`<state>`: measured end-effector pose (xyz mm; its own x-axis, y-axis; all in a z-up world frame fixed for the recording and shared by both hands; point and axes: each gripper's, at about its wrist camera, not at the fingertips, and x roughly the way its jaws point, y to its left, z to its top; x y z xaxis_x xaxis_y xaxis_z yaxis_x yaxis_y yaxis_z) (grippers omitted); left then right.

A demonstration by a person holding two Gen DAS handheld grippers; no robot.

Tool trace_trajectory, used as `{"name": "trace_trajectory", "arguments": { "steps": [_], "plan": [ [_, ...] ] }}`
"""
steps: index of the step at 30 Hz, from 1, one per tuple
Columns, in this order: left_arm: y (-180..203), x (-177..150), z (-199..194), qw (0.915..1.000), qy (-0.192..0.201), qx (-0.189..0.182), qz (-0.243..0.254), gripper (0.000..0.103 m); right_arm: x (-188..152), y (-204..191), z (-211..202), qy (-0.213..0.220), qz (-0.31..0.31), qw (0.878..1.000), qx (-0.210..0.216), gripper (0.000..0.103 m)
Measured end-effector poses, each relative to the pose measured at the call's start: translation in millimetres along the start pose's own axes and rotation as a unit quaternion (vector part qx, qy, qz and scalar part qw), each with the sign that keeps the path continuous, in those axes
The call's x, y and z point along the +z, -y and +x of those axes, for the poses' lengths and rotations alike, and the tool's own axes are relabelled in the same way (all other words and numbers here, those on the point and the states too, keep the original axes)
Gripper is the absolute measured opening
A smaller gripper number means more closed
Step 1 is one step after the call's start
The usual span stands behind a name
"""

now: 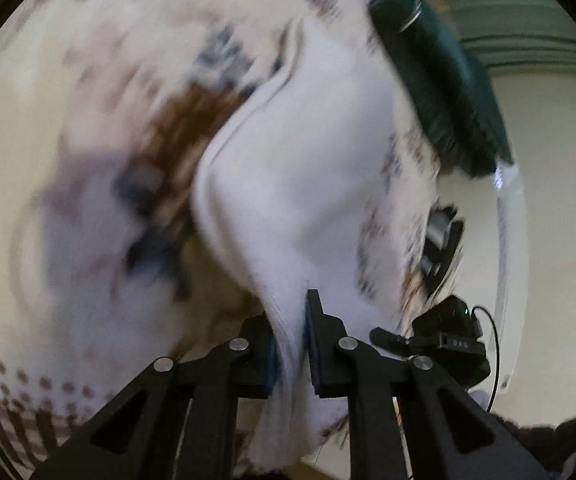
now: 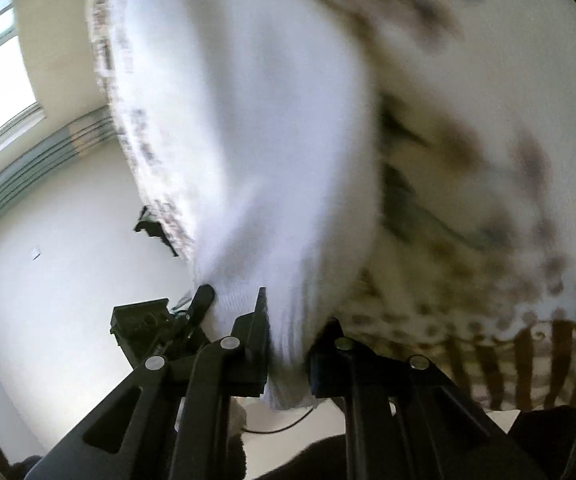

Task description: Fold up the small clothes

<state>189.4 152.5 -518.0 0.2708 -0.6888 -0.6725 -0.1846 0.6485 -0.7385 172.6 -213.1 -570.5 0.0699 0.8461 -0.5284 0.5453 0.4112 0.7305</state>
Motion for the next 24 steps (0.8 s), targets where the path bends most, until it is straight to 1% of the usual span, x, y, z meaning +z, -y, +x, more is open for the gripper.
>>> {"name": "trace_trajectory", "arguments": {
  "steps": [1, 2, 4, 6, 8, 9, 11, 12, 13, 15, 17, 18, 19, 20, 21, 22, 23, 24],
  "plan": [
    [8, 10, -2, 0.9999, 0.013, -0.01, 0.0, 0.01, 9, -17, -4, 0.008, -0.007, 1.0, 0.007, 0.015],
    [20, 27, -3, 0.9991, 0.034, -0.024, -0.002, 0.01, 16, -31, -7, 0.016, -0.012, 1.0, 0.013, 0.015],
    [35, 55, 0, 0.9975, 0.057, -0.042, 0.003, 0.01, 38, -66, -13, 0.036, -0.032, 0.999, 0.023, 0.015],
    [53, 92, 9, 0.9953, 0.08, -0.053, 0.017, 0.01, 70, -107, -19, 0.059, -0.064, 0.996, 0.021, 0.015],
    [69, 132, 21, 0.9928, 0.101, -0.053, 0.037, 0.01, 101, -134, -29, 0.082, -0.084, 0.993, 0.015, 0.015],
    [72, 150, 28, 0.9919, 0.106, -0.055, 0.044, 0.01, 122, -151, -32, 0.093, -0.091, 0.991, 0.019, 0.015],
    [78, 184, 41, 0.9907, 0.111, -0.06, 0.053, 0.01, 169, -177, -45, 0.126, -0.097, 0.987, 0.014, 0.015],
    [81, 206, 49, 0.9897, 0.112, -0.066, 0.059, 0.01, 193, -184, -48, 0.126, -0.093, 0.987, 0.025, 0.015],
    [83, 225, 60, 0.9901, 0.107, -0.064, 0.065, 0.011, 216, -185, -54, 0.122, -0.088, 0.988, 0.032, 0.015],
    [81, 253, 78, 0.9923, 0.086, -0.067, 0.058, 0.012, 257, -200, -50, 0.122, -0.073, 0.989, 0.029, 0.015],
    [75, 277, 92, 0.9947, 0.074, -0.063, 0.035, 0.022, 294, -212, -46, 0.117, -0.058, 0.991, 0.024, 0.02],
    [69, 284, 93, 0.9944, 0.079, -0.066, 0.023, 0.037, 310, -217, -40, 0.116, -0.047, 0.992, 0.021, 0.022],
    [65, 289, 92, 0.9935, 0.088, -0.071, 0.014, 0.06, 318, -213, -43, 0.115, -0.043, 0.992, 0.021, 0.026],
    [59, 293, 90, 0.9917, 0.096, -0.085, 0.0, 0.065, 323, -212, -44, 0.115, -0.039, 0.992, 0.023, 0.039],
    [52, 298, 88, 0.9885, 0.104, -0.107, -0.019, 0.065, 330, -214, -46, 0.116, -0.038, 0.992, 0.029, 0.058],
    [47, 299, 86, 0.9876, 0.106, -0.112, -0.03, 0.065, 333, -215, -50, 0.121, -0.04, 0.991, 0.039, 0.062],
    [41, 300, 84, 0.9877, 0.107, -0.109, -0.034, 0.065, 329, -217, -47, 0.124, -0.044, 0.99, 0.052, 0.063],
    [41, 300, 82, 0.9889, 0.11, -0.097, -0.028, 0.065, 327, -220, -52, 0.125, -0.052, 0.989, 0.062, 0.063]
  ]
}}
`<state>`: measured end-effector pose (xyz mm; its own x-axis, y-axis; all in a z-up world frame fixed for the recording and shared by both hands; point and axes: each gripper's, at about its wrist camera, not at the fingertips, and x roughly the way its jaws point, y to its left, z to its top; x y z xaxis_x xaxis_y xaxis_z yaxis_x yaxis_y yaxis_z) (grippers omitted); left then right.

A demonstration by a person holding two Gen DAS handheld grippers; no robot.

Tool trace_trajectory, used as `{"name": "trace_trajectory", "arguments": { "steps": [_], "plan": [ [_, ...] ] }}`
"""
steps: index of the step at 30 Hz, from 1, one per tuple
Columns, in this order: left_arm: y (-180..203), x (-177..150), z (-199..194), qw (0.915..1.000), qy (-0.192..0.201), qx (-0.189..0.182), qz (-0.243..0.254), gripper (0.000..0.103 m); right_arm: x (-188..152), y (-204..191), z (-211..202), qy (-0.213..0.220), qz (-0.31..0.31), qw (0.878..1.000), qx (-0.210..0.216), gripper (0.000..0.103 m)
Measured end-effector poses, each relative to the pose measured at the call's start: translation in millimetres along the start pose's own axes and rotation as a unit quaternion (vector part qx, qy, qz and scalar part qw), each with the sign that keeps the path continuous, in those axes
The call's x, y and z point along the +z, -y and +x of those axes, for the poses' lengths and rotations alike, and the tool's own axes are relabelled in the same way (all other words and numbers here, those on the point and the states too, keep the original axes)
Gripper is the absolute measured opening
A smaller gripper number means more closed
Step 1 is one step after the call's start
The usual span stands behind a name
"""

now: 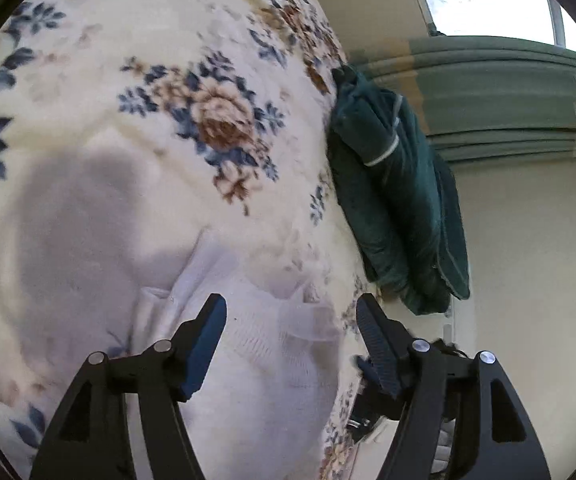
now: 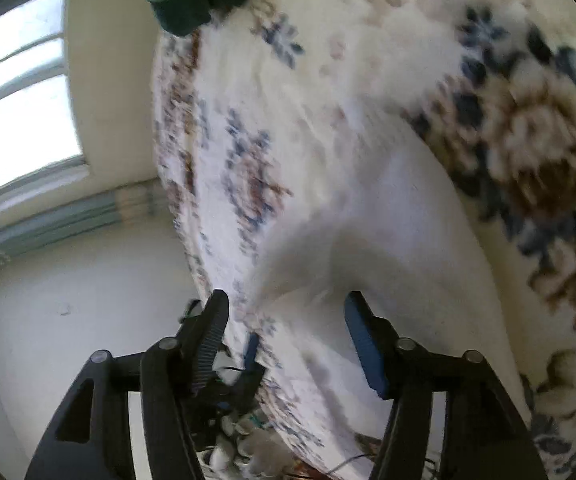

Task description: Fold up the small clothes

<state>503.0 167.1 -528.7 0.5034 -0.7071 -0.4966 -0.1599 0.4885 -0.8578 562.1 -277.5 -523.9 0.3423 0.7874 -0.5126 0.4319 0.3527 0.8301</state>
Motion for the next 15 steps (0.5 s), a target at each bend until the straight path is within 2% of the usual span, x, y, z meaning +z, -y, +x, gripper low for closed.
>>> {"name": "trace_trajectory", "arguments": {
  "steps": [2, 4, 7, 11, 12, 13, 14, 15],
  "plan": [
    [4, -2, 3, 0.9978, -0.009, 0.044, 0.048, 0.065, -2, -8, -12, 0.014, -0.021, 1.0, -0.014, 0.063],
    [10, -5, 14, 0.9905, -0.028, 0.089, 0.1, 0.065, -11, -11, -32, 0.031, -0.072, 0.995, -0.069, 0.063],
    [16, -13, 43, 0.9708, -0.061, 0.151, 0.176, 0.065, -22, -6, -37, 0.044, -0.126, 0.977, -0.163, 0.064],
    [22, -16, 86, 0.9498, -0.095, 0.18, 0.237, 0.063, -20, 11, -15, 0.028, -0.148, 0.967, -0.204, 0.064],
    [23, -17, 96, 0.943, -0.103, 0.19, 0.253, 0.045, -18, 14, -9, 0.025, -0.156, 0.965, -0.209, 0.063],
    [23, -18, 105, 0.9366, -0.114, 0.197, 0.266, 0.009, -15, 14, -2, 0.025, -0.169, 0.962, -0.212, 0.06],
    [23, -19, 108, 0.933, -0.118, 0.203, 0.272, 0.007, -13, 12, 3, 0.027, -0.183, 0.959, -0.213, 0.037],
    [25, -19, 105, 0.9337, -0.113, 0.2, 0.275, 0.007, -10, 9, 8, 0.028, -0.197, 0.954, -0.225, 0.004]
  ]
}}
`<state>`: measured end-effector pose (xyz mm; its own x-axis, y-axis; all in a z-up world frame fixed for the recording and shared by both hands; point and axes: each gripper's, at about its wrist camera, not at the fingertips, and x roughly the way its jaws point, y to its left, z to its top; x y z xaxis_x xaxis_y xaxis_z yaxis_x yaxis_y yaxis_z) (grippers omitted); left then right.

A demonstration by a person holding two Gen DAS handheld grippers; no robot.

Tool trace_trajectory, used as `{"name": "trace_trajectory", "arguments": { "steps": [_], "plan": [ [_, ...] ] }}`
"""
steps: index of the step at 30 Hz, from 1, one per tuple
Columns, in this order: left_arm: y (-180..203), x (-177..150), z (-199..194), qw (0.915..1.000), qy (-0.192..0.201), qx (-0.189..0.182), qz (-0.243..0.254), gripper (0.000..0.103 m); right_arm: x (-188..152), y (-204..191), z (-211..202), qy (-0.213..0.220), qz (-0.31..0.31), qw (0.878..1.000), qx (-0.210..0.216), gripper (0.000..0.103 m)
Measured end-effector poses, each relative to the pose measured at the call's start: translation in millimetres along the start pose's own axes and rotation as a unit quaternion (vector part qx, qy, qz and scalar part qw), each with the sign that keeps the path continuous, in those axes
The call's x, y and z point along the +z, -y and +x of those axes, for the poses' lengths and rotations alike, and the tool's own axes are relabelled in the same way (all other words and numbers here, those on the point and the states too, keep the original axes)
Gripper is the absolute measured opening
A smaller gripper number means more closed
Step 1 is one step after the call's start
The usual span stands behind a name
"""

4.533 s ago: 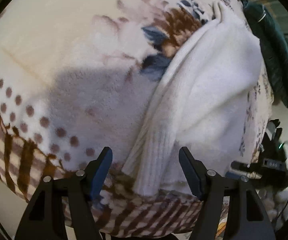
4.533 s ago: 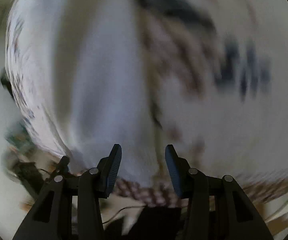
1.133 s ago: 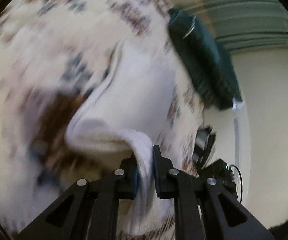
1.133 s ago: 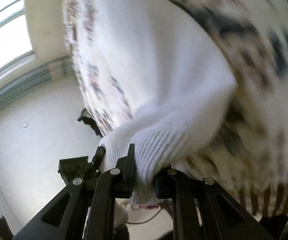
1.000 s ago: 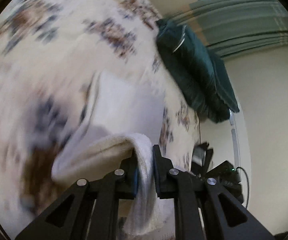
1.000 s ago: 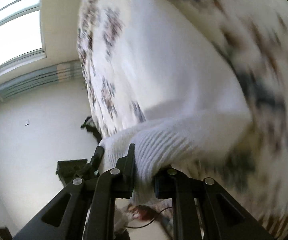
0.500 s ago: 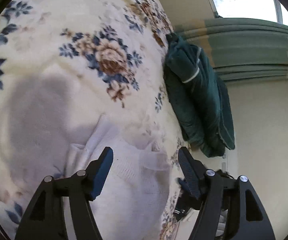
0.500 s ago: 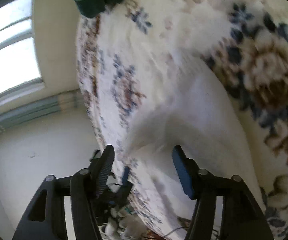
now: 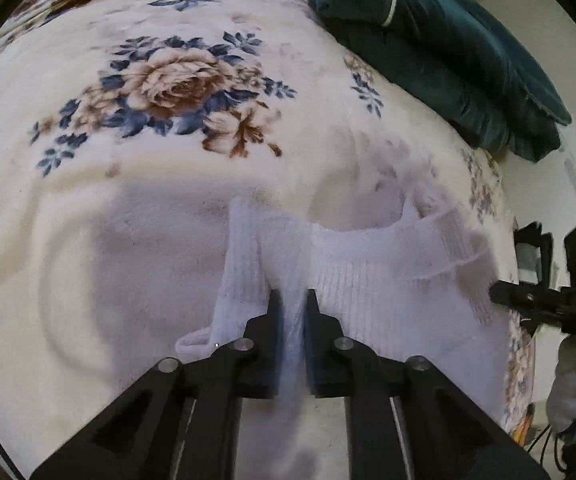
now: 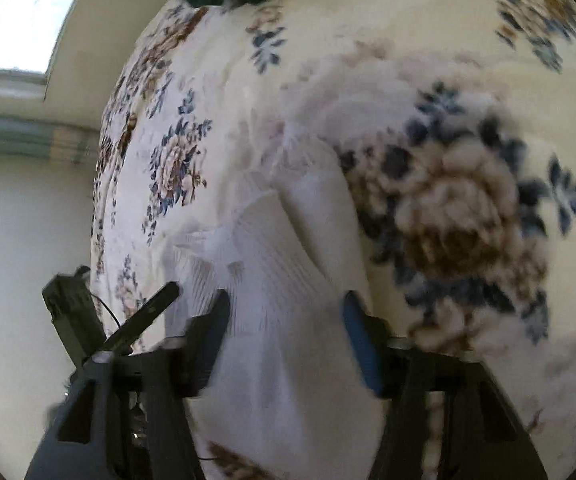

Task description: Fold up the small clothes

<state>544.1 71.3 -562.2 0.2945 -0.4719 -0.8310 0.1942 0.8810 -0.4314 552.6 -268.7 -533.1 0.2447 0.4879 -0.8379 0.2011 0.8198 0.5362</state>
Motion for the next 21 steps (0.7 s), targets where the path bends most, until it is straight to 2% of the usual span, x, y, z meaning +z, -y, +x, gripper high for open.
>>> {"name": "trace_trajectory", "arguments": {
  "steps": [3, 6, 9, 11, 14, 15, 16, 17, 18, 20, 21],
  "plan": [
    [-12, 0, -32, 0.9979, 0.044, -0.032, -0.035, 0.006, 6, -6, -13, 0.04, -0.013, 0.999, -0.011, 0.004],
    [-37, 3, -50, 0.9931, 0.063, -0.043, -0.089, 0.006, 17, -7, -28, 0.069, -0.006, 0.997, -0.018, 0.004],
    [-60, 10, -39, 0.9908, 0.052, -0.034, -0.12, 0.007, 37, -3, -21, 0.074, 0.007, 0.996, -0.041, 0.004],
    [-67, 11, -23, 0.9903, 0.024, -0.038, -0.132, 0.007, 48, 2, -3, 0.052, 0.02, 0.997, -0.056, 0.004],
    [-68, 4, -17, 0.9878, 0.004, -0.065, -0.141, 0.02, 55, 11, 23, 0.001, 0.024, 0.996, -0.081, 0.005],
    [-69, 0, -21, 0.9875, 0.0, -0.059, -0.146, 0.037, 54, 14, 26, -0.016, 0.028, 0.997, -0.07, 0.006],
    [-72, -6, -26, 0.9853, 0.0, -0.073, -0.154, 0.055, 51, 18, 26, -0.029, 0.031, 0.998, -0.054, 0.008],
    [-75, -12, -32, 0.9824, 0.007, -0.091, -0.163, 0.061, 48, 21, 23, -0.037, 0.031, 0.998, -0.047, 0.023],
    [-81, -24, -40, 0.9785, 0.013, -0.105, -0.177, 0.067, 43, 25, 19, -0.042, 0.029, 0.998, -0.034, 0.051],
    [-89, -46, -44, 0.9719, 0.01, -0.132, -0.195, 0.068, 30, 36, 11, -0.046, 0.026, 0.999, -0.002, 0.077],
    [-90, -55, -42, 0.9689, 0.004, -0.143, -0.202, 0.068, 19, 45, 10, -0.059, 0.028, 0.998, 0.02, 0.079]
  ]
}}
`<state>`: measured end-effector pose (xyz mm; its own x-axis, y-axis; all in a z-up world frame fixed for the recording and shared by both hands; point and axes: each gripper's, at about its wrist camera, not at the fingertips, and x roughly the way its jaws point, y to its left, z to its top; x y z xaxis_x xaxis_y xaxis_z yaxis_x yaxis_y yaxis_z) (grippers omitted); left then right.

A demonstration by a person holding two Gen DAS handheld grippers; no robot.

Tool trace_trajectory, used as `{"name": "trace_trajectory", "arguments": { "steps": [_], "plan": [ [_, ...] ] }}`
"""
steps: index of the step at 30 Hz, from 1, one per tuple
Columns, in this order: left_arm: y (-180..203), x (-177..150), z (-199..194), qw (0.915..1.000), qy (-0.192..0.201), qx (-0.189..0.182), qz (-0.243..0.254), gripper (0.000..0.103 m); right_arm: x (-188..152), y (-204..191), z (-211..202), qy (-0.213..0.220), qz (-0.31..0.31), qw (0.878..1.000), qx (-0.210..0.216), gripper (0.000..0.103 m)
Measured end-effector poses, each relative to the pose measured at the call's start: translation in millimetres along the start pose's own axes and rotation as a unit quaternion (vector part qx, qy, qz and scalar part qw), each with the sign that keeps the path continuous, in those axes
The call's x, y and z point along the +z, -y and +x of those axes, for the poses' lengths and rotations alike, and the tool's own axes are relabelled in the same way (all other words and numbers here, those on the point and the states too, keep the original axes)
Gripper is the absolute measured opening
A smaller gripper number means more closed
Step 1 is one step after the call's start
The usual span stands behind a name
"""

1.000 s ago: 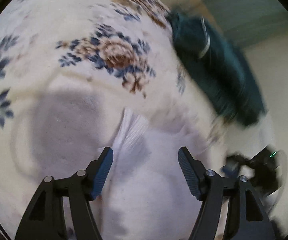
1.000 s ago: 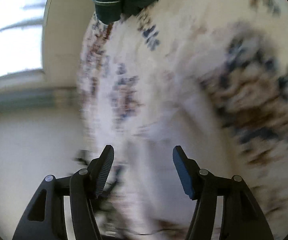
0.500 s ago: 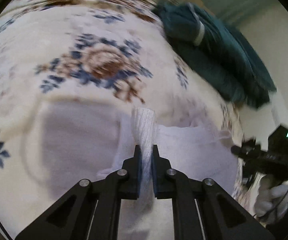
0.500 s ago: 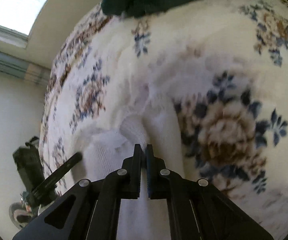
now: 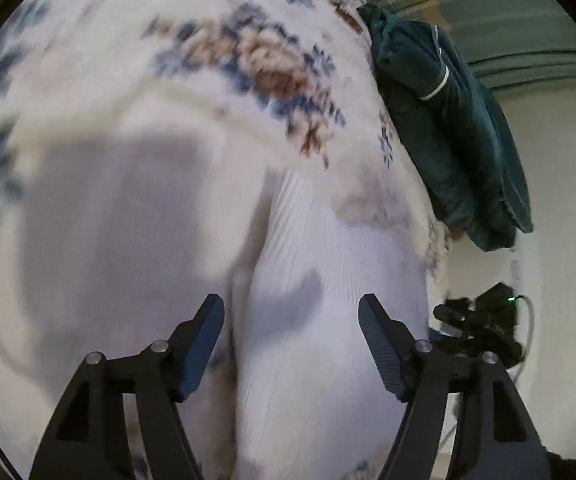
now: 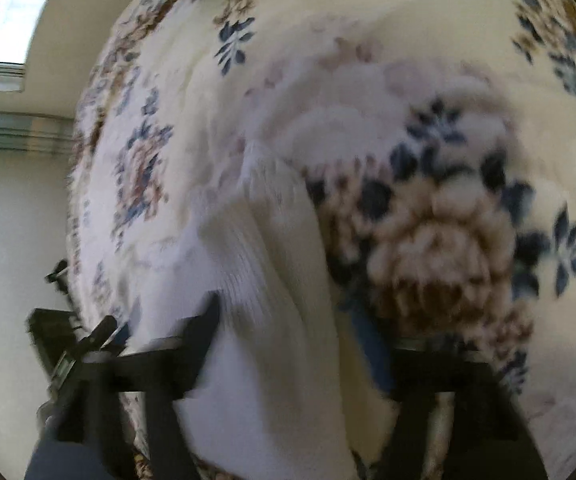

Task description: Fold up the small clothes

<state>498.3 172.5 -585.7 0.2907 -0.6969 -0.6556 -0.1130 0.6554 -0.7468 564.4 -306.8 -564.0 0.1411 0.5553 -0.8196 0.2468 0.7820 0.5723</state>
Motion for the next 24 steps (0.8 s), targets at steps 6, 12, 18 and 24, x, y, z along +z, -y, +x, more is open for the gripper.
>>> {"name": "trace_trajectory", "arguments": {
  "steps": [6, 12, 18, 24],
  "plan": [
    [-14, -34, 35, 0.9962, -0.061, -0.058, -0.021, 0.068, -44, 40, 55, -0.104, 0.027, 0.99, 0.095, 0.09],
    [0, -31, 54, 0.9963, -0.042, -0.074, -0.013, 0.046, -50, 34, 95, -0.12, 0.04, 0.979, 0.161, 0.096],
    [26, -37, 20, 0.9973, -0.009, -0.073, 0.008, 0.023, -62, 14, 82, -0.093, 0.021, 0.983, 0.155, 0.049],
    [42, -76, -38, 0.9976, 0.007, -0.069, 0.004, 0.024, -114, -13, 49, -0.105, 0.0, 0.98, 0.172, 0.048]
  ]
}}
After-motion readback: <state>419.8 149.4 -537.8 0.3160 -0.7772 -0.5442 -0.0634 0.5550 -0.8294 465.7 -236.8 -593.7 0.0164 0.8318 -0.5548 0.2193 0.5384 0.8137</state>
